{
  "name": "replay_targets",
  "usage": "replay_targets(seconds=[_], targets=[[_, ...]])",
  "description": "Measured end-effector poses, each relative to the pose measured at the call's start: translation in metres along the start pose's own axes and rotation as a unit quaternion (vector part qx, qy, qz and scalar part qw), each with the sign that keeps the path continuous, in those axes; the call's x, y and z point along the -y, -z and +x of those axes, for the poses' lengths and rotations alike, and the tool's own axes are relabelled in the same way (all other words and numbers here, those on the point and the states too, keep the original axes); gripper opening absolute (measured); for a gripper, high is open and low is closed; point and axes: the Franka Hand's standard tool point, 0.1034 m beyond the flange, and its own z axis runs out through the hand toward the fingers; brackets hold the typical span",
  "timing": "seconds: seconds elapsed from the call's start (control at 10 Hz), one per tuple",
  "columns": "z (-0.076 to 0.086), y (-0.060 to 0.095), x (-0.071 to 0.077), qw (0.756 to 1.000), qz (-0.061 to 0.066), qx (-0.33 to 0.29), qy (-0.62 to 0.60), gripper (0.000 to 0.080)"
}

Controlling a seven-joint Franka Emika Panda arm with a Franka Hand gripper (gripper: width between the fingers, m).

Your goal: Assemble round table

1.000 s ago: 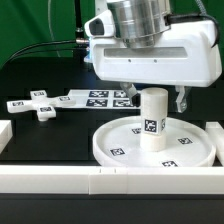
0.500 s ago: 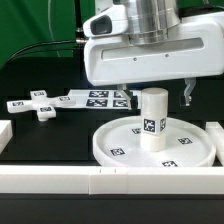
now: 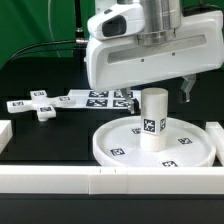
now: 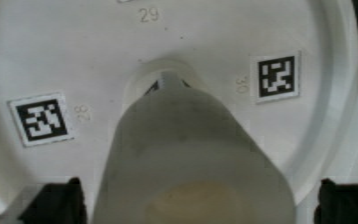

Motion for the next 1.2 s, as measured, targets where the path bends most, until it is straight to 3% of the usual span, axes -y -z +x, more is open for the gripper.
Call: replay_targets(seconds=[0.3, 0.5, 0.9, 1.2], targets=[[-0.0004, 0.0002, -0.0021, 0.996, -0.001, 0.0, 0.089, 0.0649], [-0.0002, 0.0, -0.0019, 0.983, -0.009, 0.004, 0.186, 0.0649], [-0.0007, -0.0038, 0.0062, 0.936, -0.012, 0.014, 0.352, 0.0649], [-0.0022, -0.0034, -0.0004, 0.896, -0.018, 0.022, 0.442, 0.0649]])
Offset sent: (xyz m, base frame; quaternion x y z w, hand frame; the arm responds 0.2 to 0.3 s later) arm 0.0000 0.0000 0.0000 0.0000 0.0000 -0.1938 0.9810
